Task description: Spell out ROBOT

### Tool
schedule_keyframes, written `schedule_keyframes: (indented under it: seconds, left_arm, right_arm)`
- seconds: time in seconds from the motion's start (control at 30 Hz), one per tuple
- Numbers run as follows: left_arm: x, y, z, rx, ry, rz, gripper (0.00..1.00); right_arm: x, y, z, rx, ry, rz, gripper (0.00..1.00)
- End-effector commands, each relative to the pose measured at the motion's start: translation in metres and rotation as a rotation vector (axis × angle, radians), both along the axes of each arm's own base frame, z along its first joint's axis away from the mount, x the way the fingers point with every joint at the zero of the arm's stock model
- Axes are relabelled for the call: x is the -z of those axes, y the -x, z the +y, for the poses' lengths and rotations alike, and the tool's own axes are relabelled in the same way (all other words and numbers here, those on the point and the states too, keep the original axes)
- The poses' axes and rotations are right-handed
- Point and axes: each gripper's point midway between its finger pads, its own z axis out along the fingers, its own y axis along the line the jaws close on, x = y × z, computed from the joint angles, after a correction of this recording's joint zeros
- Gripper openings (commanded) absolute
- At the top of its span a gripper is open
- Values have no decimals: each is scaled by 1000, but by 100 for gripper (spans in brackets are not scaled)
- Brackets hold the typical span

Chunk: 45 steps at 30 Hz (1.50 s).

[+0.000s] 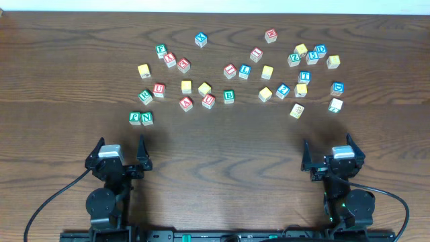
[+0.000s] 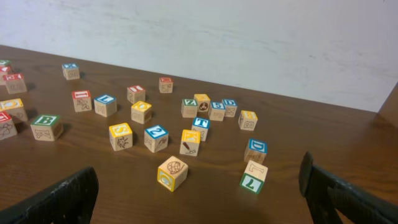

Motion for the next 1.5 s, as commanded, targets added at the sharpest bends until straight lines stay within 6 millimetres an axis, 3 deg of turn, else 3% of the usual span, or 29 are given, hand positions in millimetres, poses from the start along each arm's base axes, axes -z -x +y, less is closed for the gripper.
schedule_keyframes:
  seconds: [0.0, 0.7, 0.83, 0.9, 1.1, 1.27, 1.47]
  left_arm:
    - [15, 1, -1, 8, 3, 46, 98]
    - [14, 1, -1, 9, 3, 42, 98]
    - [6, 0, -15, 89, 29, 12, 98]
    - [-13, 1, -23, 133, 35, -35, 98]
    - [-98, 13, -23, 125, 44, -30, 98]
    - [-170, -9, -22, 123, 83, 178, 98]
    - [-192, -36, -21, 117, 137, 531, 98]
  right_arm:
    - [0, 0, -1, 1, -8, -2, 99]
    - [0, 0, -1, 1, -8, -2, 99]
    - [0, 0, -1, 1, -8, -2, 99]
    - [0, 0, -1, 1, -8, -2, 99]
    - [0, 0, -1, 1, -8, -2, 99]
    - [0, 0, -1, 1, -8, -2, 99]
    - [0, 0, -1, 1, -8, -1, 99]
